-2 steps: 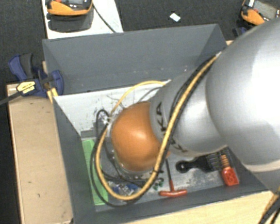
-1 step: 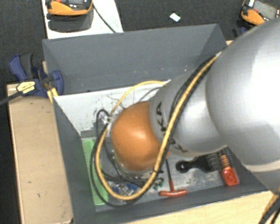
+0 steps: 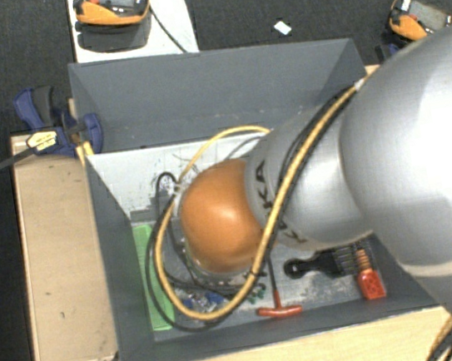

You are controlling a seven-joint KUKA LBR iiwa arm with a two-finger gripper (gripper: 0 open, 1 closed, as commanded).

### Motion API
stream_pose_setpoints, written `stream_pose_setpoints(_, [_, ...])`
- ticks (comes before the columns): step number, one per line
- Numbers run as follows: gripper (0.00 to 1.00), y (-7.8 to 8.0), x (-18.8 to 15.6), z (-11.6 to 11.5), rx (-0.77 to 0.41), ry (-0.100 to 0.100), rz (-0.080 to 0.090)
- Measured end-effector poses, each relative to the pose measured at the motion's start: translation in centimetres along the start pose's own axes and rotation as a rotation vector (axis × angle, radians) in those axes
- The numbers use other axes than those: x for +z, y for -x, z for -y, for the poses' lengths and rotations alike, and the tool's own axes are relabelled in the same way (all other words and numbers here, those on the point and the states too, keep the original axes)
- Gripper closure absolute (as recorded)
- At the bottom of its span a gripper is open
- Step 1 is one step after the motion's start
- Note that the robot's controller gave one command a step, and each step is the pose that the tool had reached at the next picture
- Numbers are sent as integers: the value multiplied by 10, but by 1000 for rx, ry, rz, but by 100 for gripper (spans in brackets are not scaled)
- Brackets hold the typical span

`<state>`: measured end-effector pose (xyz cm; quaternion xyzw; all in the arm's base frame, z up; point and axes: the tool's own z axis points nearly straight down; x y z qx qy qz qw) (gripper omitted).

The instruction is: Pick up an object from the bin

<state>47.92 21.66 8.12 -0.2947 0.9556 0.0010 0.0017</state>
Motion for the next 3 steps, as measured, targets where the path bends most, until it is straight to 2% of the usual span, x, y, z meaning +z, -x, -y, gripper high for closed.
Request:
stream_pose_setpoints(2, [100, 1, -16, 0, 8, 0, 7])
stream_pose_setpoints(3, [100, 0, -48, 0, 11, 1, 4])
